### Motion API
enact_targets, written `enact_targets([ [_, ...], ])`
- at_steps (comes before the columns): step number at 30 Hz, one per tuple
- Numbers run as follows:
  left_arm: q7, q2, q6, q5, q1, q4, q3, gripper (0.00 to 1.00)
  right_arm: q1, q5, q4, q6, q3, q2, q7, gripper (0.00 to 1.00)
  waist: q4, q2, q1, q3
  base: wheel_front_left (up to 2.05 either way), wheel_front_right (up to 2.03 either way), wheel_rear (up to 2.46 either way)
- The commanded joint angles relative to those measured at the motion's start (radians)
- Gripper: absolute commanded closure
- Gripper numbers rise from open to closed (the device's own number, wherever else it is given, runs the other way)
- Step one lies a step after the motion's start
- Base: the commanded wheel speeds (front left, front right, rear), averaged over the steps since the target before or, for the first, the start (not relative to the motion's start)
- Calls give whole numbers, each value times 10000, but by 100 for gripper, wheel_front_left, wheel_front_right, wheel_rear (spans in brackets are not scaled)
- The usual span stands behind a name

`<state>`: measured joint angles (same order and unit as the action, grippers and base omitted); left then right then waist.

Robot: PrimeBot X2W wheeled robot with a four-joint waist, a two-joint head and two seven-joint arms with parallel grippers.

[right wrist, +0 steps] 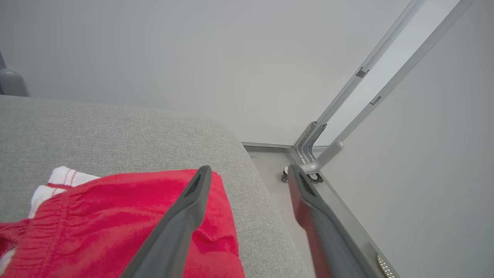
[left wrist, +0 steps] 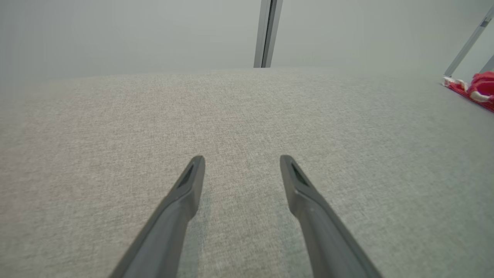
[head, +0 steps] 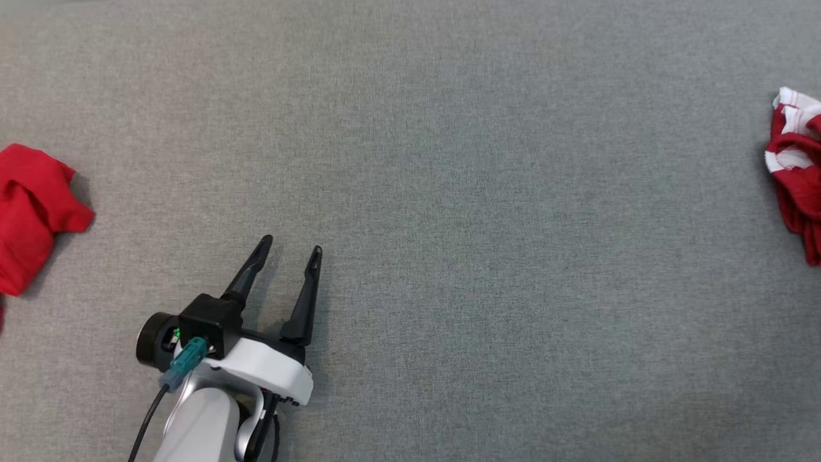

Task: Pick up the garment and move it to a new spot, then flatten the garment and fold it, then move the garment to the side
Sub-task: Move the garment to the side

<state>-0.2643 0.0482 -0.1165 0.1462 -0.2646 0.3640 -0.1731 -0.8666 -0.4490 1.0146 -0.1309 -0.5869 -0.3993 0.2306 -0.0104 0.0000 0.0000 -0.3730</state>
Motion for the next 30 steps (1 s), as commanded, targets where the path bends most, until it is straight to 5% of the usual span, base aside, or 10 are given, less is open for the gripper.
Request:
enact_targets([
  [1,1,47,98,34,65,-1,118,0,51,-72,59,3,94,171,221,0,26,0,0,199,0,0,0],
  [11,1,48,520,294,737,176,705,0,1873,2183,-2401,3,2269,2409,350,0,-97,0,0,1356,0,0,0],
  [17,1,47,677,331,1234,301,1176,0,3688,3320,-3703,3,3559,3181,353,0,-292,0,0,2037,0,0,0],
  [30,1,48,726,36,2143,846,1567,0,6466,4771,-4877,3,5481,3428,356,0,-587,0,0,3540,0,0,0],
])
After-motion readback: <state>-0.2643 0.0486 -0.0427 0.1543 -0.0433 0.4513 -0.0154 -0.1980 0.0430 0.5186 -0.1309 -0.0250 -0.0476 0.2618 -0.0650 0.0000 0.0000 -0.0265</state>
